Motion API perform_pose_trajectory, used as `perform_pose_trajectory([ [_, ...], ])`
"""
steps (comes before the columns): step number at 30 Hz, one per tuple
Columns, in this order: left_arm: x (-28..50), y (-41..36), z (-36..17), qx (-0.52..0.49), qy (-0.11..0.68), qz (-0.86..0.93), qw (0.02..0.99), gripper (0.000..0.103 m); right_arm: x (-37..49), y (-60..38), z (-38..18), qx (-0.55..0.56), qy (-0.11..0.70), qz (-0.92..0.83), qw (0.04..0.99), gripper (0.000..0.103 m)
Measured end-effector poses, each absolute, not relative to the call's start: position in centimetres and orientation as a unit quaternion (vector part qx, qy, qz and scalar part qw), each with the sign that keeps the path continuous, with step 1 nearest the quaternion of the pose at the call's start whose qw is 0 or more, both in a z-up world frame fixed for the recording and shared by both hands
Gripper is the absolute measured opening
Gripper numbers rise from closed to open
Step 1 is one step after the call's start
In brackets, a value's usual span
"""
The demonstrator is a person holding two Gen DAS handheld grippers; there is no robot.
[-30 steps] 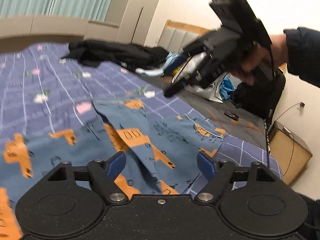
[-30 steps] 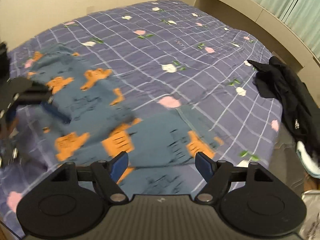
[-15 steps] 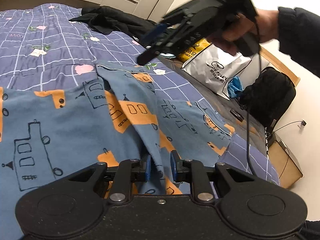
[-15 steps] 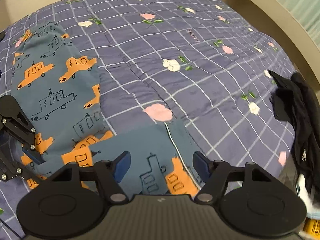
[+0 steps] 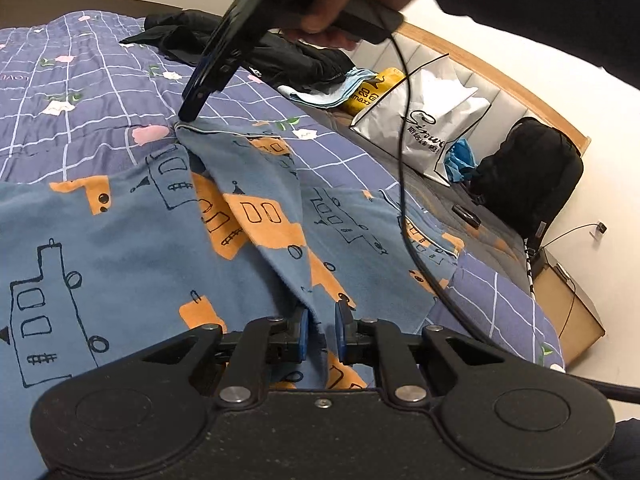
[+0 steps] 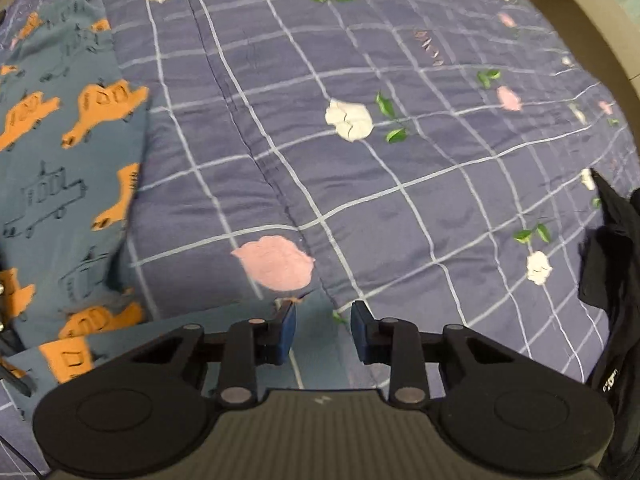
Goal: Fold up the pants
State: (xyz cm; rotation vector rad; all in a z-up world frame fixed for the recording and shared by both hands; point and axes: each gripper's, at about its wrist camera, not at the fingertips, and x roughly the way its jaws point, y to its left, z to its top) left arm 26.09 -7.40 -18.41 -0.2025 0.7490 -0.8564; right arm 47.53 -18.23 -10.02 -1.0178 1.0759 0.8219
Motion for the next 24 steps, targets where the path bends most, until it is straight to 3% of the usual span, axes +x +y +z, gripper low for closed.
perform_pose_trajectory([
  [11,26.5,-7.2,-18.8,-0.106,0.361,-0.405,0.833,0.014,51.8,-17.1,-13.7,-0.425,0.571,0.356,0.605,0.036],
  [12,26.6,-7.2,-18.8,-0.107,0.362,-0.405,0.833,0.014,51.8,-17.2,-13.7,-0.423,0.572,0.361,0.603,0.029],
  [13,26.6,-7.2,-18.8,-0.107,0.362,-0.405,0.833,0.014,51.7,-17.3,-13.6,-0.422,0.572,0.373,0.597,0.010],
  [18,26.7,-7.2,-18.9,-0.108,0.361,-0.405,0.833,0.014,51.1,-18.1,-12.9,-0.422,0.551,0.392,0.604,0.004],
  [24,26.5,-7.0,-18.5,-0.105,0.351,-0.404,0.838,0.013,48.8,-21.6,-8.0,-0.381,0.499,0.406,0.664,0.004],
])
